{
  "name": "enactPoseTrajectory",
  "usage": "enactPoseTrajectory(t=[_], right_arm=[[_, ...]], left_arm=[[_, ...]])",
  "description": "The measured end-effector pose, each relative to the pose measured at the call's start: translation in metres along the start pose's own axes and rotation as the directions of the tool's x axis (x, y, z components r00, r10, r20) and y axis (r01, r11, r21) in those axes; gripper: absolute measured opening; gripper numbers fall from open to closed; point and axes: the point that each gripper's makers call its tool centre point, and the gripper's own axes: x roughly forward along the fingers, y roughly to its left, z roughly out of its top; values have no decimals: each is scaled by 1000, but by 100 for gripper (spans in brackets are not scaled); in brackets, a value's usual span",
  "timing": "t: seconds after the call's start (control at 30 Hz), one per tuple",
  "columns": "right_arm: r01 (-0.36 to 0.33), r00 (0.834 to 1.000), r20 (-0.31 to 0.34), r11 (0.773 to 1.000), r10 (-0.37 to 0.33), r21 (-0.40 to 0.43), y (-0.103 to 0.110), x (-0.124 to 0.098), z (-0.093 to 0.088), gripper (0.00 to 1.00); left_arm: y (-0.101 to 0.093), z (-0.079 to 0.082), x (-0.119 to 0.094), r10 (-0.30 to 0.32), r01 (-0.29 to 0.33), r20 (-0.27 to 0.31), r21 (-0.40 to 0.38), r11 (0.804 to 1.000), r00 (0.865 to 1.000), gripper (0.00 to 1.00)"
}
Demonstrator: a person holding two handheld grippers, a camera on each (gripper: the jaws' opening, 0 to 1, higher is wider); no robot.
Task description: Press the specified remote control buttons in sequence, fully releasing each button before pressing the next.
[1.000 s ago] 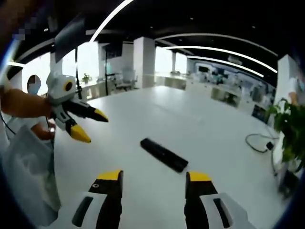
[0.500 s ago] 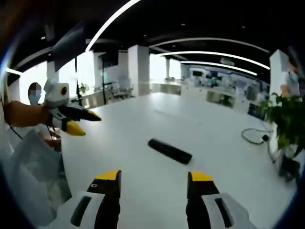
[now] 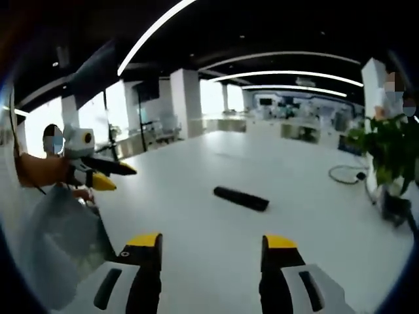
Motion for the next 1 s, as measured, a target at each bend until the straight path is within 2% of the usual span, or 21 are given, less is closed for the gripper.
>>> enactPoseTrajectory(t=[0.13,0.2,0.27,0.43,1.0], right_arm=[[-21,1000,4,999,21,-30,11,-3,0,61],[-35,999,-2,997,34,-62,17,-3,0,62],[-62,998,3,993,62,-100,26,-4,4,62],[-68,997,26,986,73,-151,36,-7,9,65],[-78,997,9,984,80,-158,38,-4,0,64]], left_arm=[[-3,-3,-4,-8,8,-6,13,1000,1000,62],[-7,-1,-6,-22,22,0,16,1000,1000,62],[-8,1,-7,-25,25,5,51,998,1000,62],[-18,5,-10,-60,58,28,71,996,998,63],[-27,2,-9,-84,80,25,125,989,996,62]])
